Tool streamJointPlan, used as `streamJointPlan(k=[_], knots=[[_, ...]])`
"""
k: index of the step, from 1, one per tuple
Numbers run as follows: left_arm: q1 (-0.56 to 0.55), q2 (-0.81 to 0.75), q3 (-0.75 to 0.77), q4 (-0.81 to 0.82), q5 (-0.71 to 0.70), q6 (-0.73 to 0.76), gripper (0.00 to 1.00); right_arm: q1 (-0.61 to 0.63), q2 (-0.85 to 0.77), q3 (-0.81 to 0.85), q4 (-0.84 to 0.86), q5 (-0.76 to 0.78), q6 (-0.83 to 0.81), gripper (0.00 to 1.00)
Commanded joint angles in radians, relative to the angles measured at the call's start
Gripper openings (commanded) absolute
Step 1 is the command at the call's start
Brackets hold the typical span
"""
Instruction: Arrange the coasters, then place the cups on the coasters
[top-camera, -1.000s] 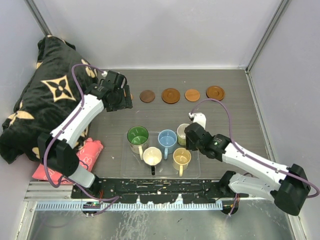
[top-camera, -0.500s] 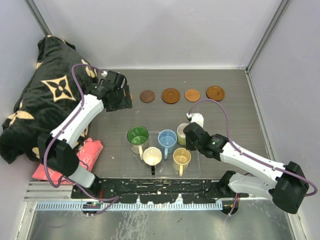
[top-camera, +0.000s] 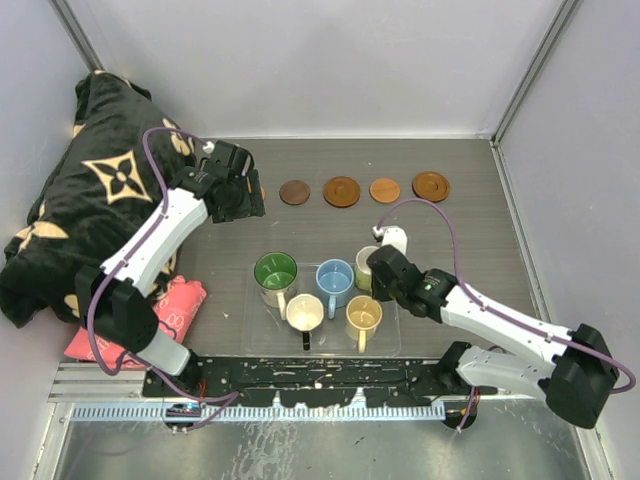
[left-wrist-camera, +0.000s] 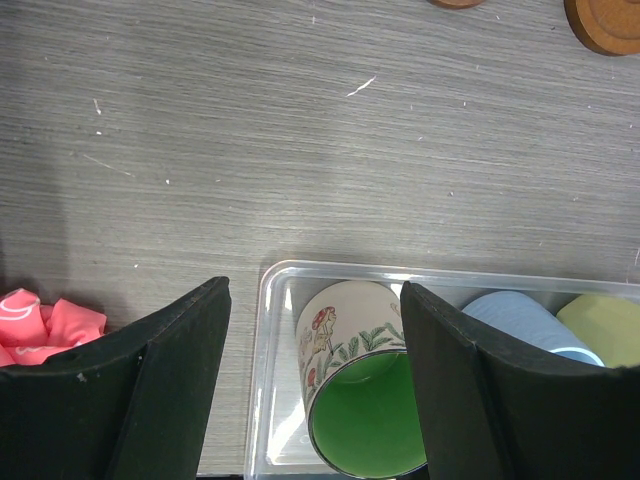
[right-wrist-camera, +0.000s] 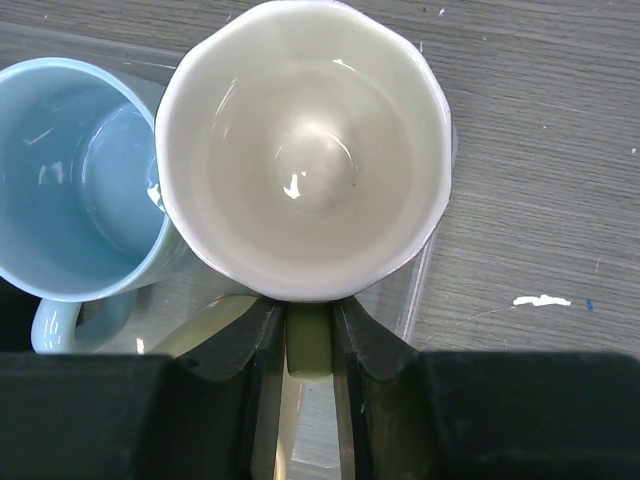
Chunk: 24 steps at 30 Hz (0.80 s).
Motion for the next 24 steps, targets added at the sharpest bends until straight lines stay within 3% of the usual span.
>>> streamJointPlan(k=[1,19,24], knots=[[-0.004,-0.009,0.041,0.000,-0.003,0.013,0.71,-0.009,-0.021,-0.008,0.006,0.047,0.024,0.01],[-0.004,-0.002,0.056,0.008,0.003,0.013,0.71,-0.009,-0.063,0.163,-0.072,0.113,-0.012,0.01],[-0.004,0.003,0.055,0.010,0.002,0.013,0.71,-0.008,-0.045,0.146,-0.068,0.097,-0.006,0.01]])
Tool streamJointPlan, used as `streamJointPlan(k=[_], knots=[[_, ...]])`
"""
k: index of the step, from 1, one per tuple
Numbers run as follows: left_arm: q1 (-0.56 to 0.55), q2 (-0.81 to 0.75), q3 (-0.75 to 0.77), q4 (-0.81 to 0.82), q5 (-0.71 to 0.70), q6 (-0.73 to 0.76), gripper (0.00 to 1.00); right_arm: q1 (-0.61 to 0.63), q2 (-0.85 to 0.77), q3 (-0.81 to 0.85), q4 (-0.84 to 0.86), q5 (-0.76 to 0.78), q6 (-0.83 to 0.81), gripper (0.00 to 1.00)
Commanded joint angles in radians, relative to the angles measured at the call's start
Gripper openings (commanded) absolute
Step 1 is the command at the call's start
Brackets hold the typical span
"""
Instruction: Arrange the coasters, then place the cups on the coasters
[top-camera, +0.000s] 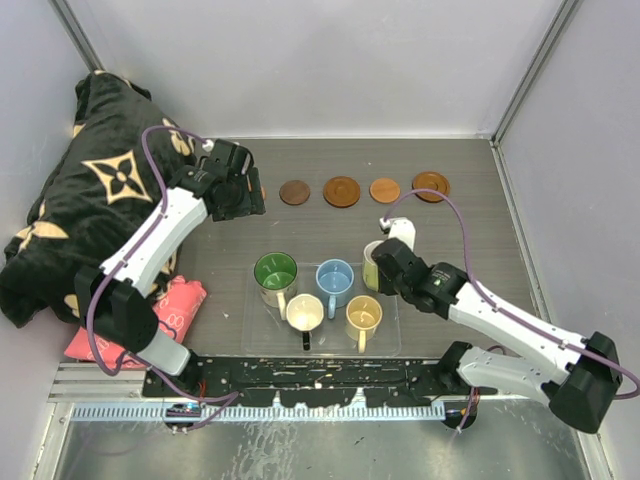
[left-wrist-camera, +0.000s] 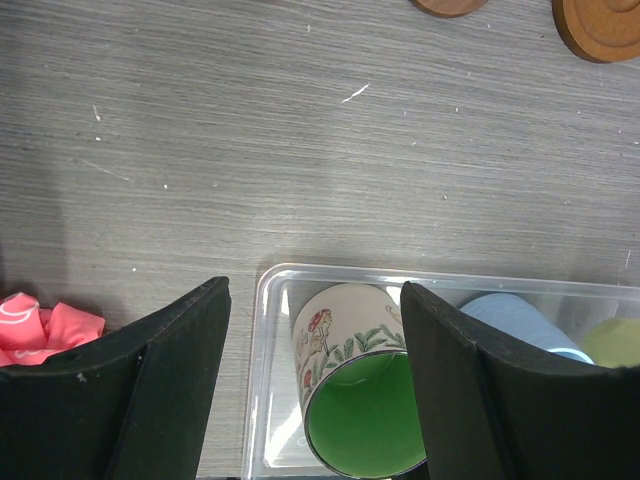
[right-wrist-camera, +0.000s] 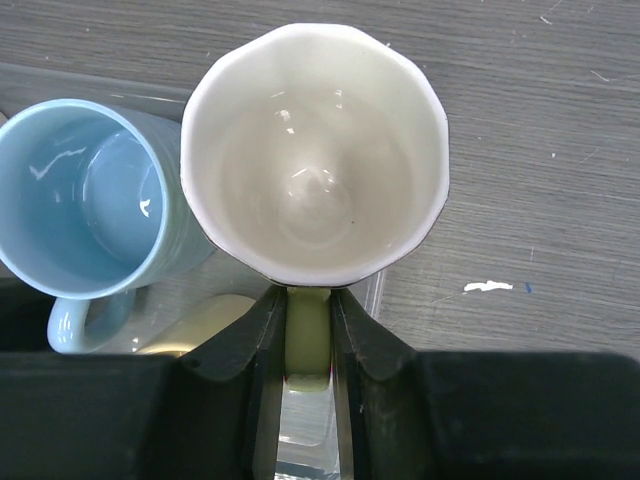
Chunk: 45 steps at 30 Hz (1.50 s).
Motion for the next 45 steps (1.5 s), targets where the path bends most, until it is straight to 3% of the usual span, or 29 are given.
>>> streamJointPlan(k=[1,16,24,33,45], knots=[[-0.005,0.002,0.040,0.011,0.001,0.013,0.71,-0.005,-0.009,0.033,0.073,0.043,0.003,0.01],[-0.004,0.013,0.044,0.018,0.012,0.014,0.71,-0.019,0.038,0.171,0.104,0.162,-0.084,0.01],[-0.004,0.007,0.040,0.021,0.023,0.012,0.71,-0.152,0.105,0.194,0.279,0.136,-0.186,0.01],[-0.004,0.024,0.051,0.016,0.027,0.014,0.71,-0.343,0.278,0.245,0.507,0.005,-0.292,0.01],[-0.004,0.062,0.081,0.005,0.022,0.030,0.71,-0.417,0.462,0.312,0.739,-0.065,-0.343,0.01]])
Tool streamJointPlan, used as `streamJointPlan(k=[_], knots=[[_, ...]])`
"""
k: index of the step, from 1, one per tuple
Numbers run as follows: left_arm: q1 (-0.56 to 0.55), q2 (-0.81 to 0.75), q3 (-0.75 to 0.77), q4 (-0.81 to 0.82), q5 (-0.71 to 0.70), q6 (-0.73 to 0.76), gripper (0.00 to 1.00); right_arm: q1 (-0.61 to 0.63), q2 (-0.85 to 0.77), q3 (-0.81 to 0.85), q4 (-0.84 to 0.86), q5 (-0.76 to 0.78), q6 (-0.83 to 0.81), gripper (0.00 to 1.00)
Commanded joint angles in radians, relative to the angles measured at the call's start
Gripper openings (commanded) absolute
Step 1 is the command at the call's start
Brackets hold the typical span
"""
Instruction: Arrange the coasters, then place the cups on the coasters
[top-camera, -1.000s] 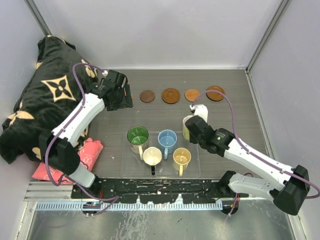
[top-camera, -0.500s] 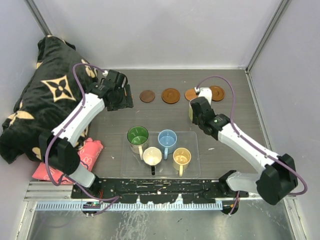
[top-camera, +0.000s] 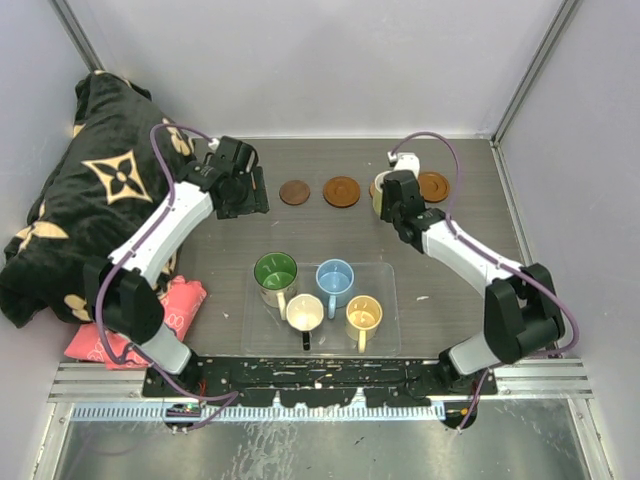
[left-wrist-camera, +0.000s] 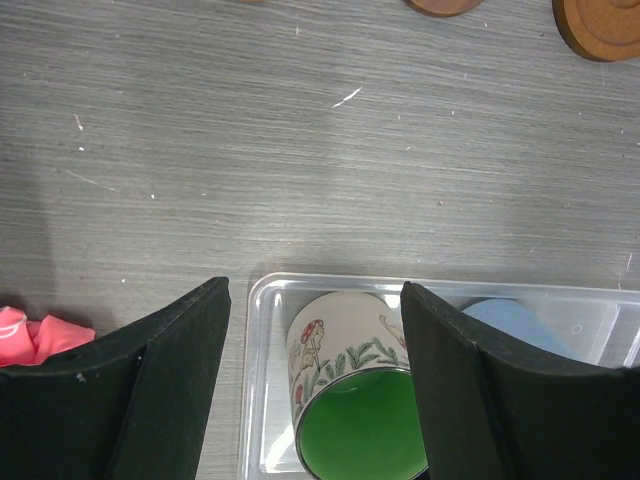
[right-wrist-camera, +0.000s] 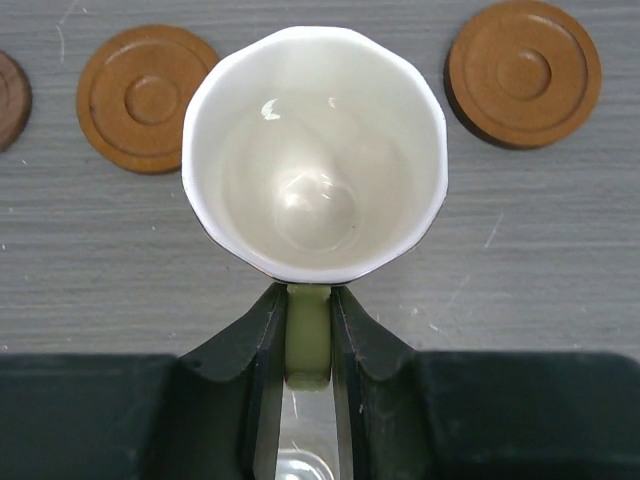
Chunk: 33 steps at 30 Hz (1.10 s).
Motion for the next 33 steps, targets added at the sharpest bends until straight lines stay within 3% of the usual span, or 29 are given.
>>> streamJointPlan(k=[1,11,33], knots=[[-0.004,0.008,0.050,0.006,0.003,0.027,0.71,-0.016,0.008,0.092,0.238,-0.010,-0.046,0.01],[-0.005,0.021,0.050,0.017,0.019,0.023,0.71,-0.077,0.105,0.104,0.374,-0.059,-0.077,0.01],[-0.004,0.034,0.061,0.010,0.009,0.031,0.71,-0.107,0.236,0.179,0.441,-0.079,-0.098,0.00]])
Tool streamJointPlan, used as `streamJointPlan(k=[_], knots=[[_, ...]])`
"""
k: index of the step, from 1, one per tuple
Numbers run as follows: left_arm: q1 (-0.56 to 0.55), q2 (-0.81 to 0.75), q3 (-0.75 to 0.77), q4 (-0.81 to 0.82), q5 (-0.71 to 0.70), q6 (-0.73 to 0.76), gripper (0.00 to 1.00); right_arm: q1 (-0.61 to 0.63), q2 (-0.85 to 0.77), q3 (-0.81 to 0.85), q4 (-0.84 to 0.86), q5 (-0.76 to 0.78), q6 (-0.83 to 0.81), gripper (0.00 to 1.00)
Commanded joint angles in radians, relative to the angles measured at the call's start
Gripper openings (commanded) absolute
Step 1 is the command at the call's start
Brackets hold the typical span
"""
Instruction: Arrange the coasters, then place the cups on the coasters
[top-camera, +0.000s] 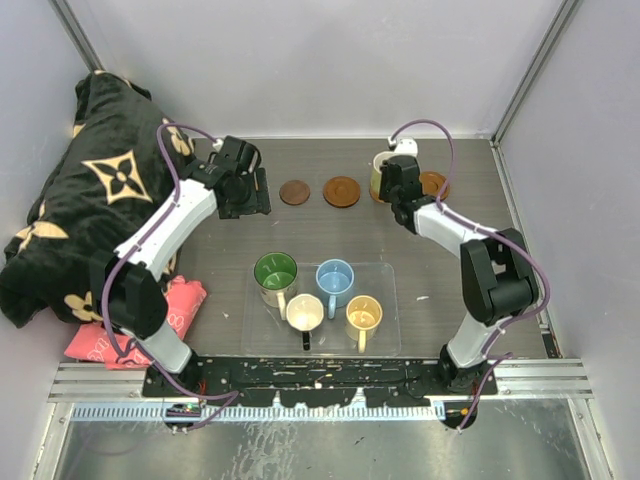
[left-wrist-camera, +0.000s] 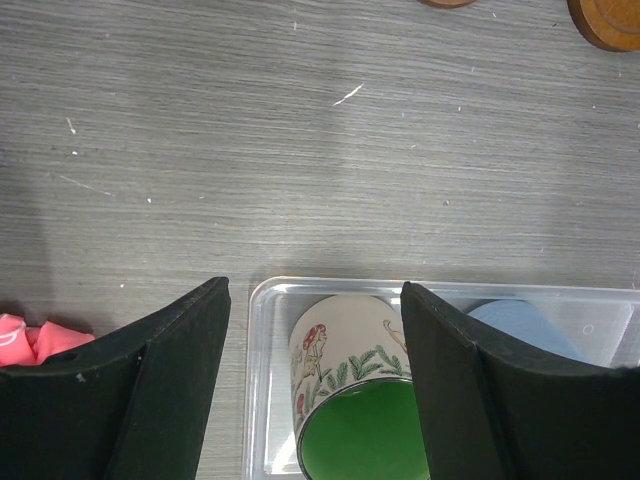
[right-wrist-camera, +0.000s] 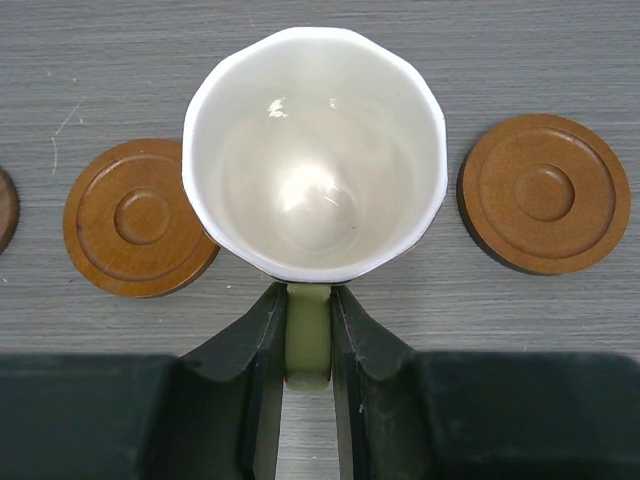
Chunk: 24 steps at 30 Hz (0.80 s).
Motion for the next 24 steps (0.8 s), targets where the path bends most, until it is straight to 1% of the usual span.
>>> streamJointPlan(k=[1,24], knots=[[-0.004,-0.005,0.046,0.010,0.000,0.015,0.71,-0.011,-0.010,0.068,0.164,0.008,-0.016,0.00],[-0.004,0.028,0.075,-0.001,-0.009,0.023,0.71,-0.035,0.065,0.103,0.187,-0.013,-0.011,0.01]])
